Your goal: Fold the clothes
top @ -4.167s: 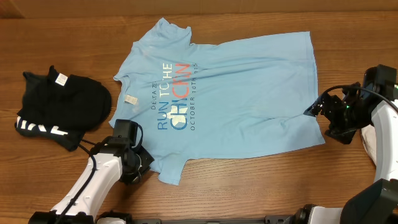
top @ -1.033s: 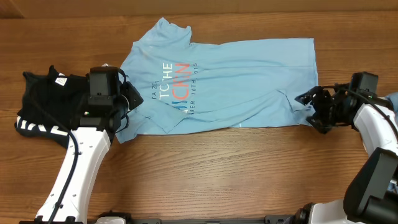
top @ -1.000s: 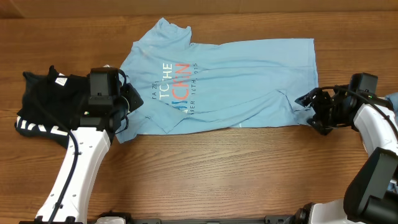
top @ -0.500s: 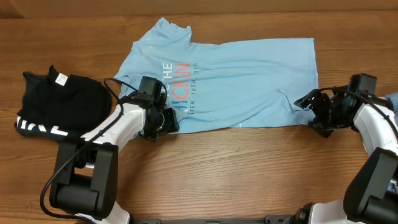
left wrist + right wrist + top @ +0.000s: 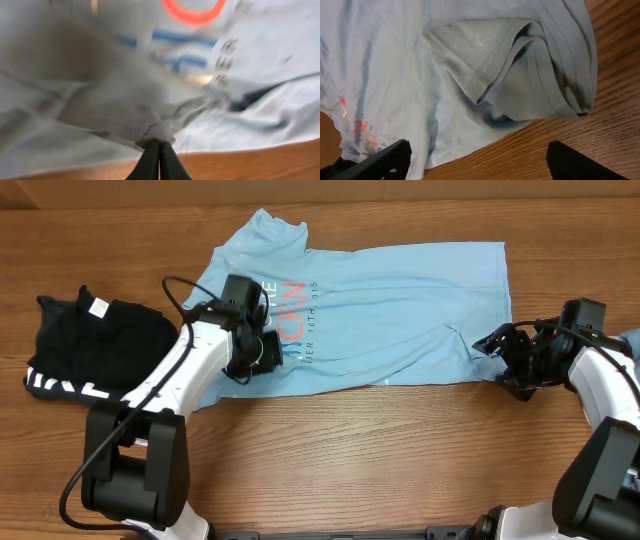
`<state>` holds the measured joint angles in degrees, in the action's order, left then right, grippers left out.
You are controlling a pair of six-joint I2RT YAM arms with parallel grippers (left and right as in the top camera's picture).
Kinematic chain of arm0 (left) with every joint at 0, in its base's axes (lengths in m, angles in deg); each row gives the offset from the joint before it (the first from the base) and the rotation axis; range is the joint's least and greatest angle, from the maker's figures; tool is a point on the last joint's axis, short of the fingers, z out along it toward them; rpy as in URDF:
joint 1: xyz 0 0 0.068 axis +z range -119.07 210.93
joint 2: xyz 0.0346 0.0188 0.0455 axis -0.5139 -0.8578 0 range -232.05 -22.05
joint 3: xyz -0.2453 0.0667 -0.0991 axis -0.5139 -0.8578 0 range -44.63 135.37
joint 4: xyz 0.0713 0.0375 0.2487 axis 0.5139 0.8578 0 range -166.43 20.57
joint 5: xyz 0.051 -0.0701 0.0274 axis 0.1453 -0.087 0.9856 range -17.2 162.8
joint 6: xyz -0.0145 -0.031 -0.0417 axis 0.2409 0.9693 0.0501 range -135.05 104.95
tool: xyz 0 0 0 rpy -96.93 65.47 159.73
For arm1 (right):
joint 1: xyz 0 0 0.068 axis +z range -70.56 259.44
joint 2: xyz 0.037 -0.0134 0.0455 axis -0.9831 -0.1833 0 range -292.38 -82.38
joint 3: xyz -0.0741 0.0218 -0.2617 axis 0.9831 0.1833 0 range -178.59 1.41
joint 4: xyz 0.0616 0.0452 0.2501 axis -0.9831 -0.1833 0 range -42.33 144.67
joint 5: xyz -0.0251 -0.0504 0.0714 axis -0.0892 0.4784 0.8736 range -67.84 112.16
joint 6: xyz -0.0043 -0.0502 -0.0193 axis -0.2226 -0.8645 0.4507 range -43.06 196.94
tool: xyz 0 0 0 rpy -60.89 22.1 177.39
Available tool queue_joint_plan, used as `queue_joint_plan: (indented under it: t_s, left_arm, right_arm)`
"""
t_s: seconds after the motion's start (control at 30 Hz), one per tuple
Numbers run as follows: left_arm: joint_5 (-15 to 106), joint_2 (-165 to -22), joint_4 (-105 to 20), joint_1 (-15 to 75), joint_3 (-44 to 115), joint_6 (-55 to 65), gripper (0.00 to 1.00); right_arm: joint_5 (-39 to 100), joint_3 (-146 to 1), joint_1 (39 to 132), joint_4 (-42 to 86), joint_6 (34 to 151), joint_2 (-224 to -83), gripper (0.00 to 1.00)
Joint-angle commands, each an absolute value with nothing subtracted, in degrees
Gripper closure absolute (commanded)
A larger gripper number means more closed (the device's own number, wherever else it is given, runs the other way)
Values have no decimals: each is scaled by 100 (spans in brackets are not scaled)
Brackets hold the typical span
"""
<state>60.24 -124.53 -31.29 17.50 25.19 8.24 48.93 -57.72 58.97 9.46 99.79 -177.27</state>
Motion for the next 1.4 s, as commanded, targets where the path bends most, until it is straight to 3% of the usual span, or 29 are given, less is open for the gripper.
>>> queue_joint_plan:
  t_s: [0.0, 0.27, 0.3, 0.33, 0.4, 0.5, 0.6, 0.63, 0.7, 0.83, 1.17, 1.27, 1.37]
  left_arm:
    - [6815, -12503, -3596, 1752, 2690, 610, 96]
    - [7038, -12523, -5255, 1752, 2690, -194, 94]
    - [7119, -12540, -5262, 1752, 2690, -247, 85]
    - [7132, -12551, -5262, 1752, 2690, -280, 69]
    - [7224, -12566, -5244, 1752, 2690, -352, 55]
    - [7169, -12564, -4932, 1804, 2725, -350, 48]
    - [7451, -12588, -3824, 1975, 2606, -343, 43]
    - [7429, -12588, -3787, 2036, 2510, -242, 50]
    - [7427, -12634, -3806, 2130, 2305, 42, 74]
    - [7364, -12934, -4012, 2318, 2244, 33, 90]
    - [7346, -13303, -5008, 2574, 2676, 35, 91]
    - [7340, -13303, -4711, 2696, 3321, 33, 86]
    - [7329, -13303, -3915, 2799, 4239, -89, 73]
  right_arm:
    - [4919, -5844, 5923, 955, 9942, -17714, 9]
    - [4919, -5844, 5923, 957, 9942, -17714, 9]
    - [4919, -5844, 5923, 957, 9940, -17714, 9]
    - [4919, -5844, 5923, 957, 9940, -17714, 9]
    - [4921, -5844, 5923, 955, 9942, -17714, 9]
    - [4921, -5844, 5923, 946, 9942, -17714, 9]
    - [4921, -5844, 5923, 889, 9942, -17714, 9]
    - [4921, -5844, 5923, 893, 9942, -17711, 9]
    - [4921, -5844, 5923, 889, 9942, -17714, 9]
    - [4921, -5844, 5923, 893, 9942, -17714, 9]
    - [4919, -5844, 5923, 889, 9942, -17714, 9]
    - [4919, -5844, 5923, 887, 9940, -17714, 9]
    - [4919, -5844, 5923, 874, 9940, -17714, 9]
